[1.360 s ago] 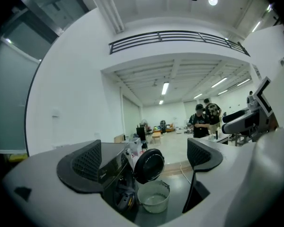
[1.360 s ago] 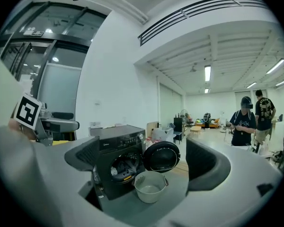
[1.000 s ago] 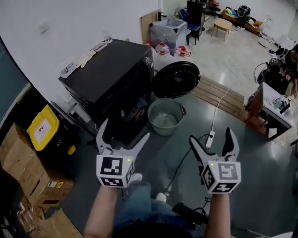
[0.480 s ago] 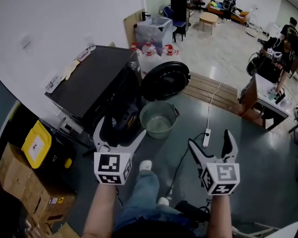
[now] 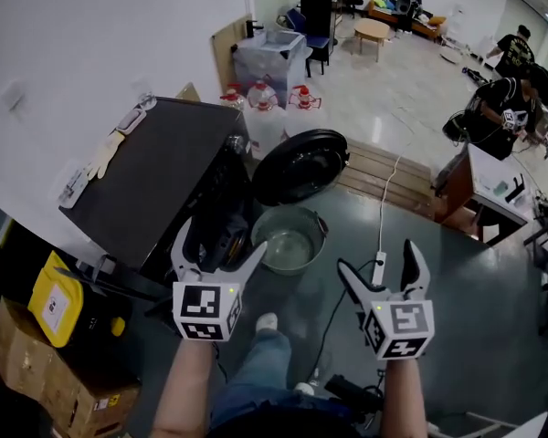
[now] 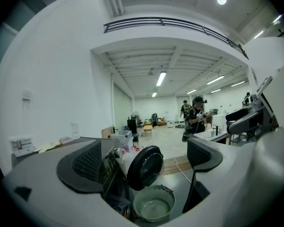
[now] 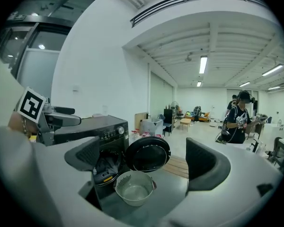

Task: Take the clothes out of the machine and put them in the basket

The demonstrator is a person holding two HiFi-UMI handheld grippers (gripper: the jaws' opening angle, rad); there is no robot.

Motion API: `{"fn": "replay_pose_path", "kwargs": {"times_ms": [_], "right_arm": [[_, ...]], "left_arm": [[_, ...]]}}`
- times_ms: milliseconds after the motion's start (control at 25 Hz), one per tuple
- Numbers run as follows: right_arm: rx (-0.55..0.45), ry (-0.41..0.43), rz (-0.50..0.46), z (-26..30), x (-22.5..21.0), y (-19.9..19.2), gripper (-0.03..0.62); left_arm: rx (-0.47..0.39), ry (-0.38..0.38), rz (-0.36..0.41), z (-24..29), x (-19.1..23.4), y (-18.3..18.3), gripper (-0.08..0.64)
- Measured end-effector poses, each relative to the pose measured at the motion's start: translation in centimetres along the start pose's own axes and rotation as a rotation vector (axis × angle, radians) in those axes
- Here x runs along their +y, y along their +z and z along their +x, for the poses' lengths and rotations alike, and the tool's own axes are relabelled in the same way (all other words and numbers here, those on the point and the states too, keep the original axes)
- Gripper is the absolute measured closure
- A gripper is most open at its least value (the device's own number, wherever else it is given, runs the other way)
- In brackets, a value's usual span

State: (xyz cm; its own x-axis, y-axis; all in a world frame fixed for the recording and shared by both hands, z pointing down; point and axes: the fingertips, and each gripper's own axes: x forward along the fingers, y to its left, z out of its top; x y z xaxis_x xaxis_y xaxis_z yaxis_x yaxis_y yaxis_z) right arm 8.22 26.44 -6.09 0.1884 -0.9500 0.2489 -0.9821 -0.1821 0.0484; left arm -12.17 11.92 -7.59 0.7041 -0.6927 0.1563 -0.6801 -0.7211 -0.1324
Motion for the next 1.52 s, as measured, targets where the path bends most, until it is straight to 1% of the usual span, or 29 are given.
{"fn": "replay_pose_path", "kwargs": {"times_ms": [240, 360, 480, 600, 840, 1080, 1320, 1520], "right_arm": [[0.059, -0.010, 0.062, 8.6, 0.4, 0.4, 0.026], [0.088, -0.020, 0.073, 12.5, 0.6, 0.8, 0.026], [0.115, -0.017, 0.080, 15.8, 1.3, 0.9, 0.026], [0.146, -0.021, 0.073, 18.3, 1.4, 0.7, 0.026], [0.184, -0.013, 0.071, 21.0, 2.0, 0.0, 0.028], [0.226, 0.027, 0.092, 22.3, 2.1, -2.5, 0.028], [0.274, 0.078, 0.125, 23.5, 1.2, -6.3, 0.028], [0.310, 0.082, 0.135, 24.8, -0.6, -9.9, 0.028]], "left_arm": [[0.039, -0.071, -0.002, 8.0, 3.4, -1.2, -0.008], [0.052, -0.105, 0.007, 11.7, 5.0, -1.3, -0.008], [0.049, -0.128, -0.031, 14.4, 6.7, -1.1, -0.008], [0.051, -0.159, -0.024, 16.7, 7.4, -1.1, -0.008], [0.080, -0.179, -0.033, 19.0, 8.6, -2.7, -0.008], [0.128, -0.182, -0.033, 19.8, 7.7, -5.0, -0.008], [0.179, -0.166, -0.030, 21.0, 5.9, -8.0, -0.008], [0.228, -0.133, -0.083, 22.5, 4.5, -12.3, -0.007]]}}
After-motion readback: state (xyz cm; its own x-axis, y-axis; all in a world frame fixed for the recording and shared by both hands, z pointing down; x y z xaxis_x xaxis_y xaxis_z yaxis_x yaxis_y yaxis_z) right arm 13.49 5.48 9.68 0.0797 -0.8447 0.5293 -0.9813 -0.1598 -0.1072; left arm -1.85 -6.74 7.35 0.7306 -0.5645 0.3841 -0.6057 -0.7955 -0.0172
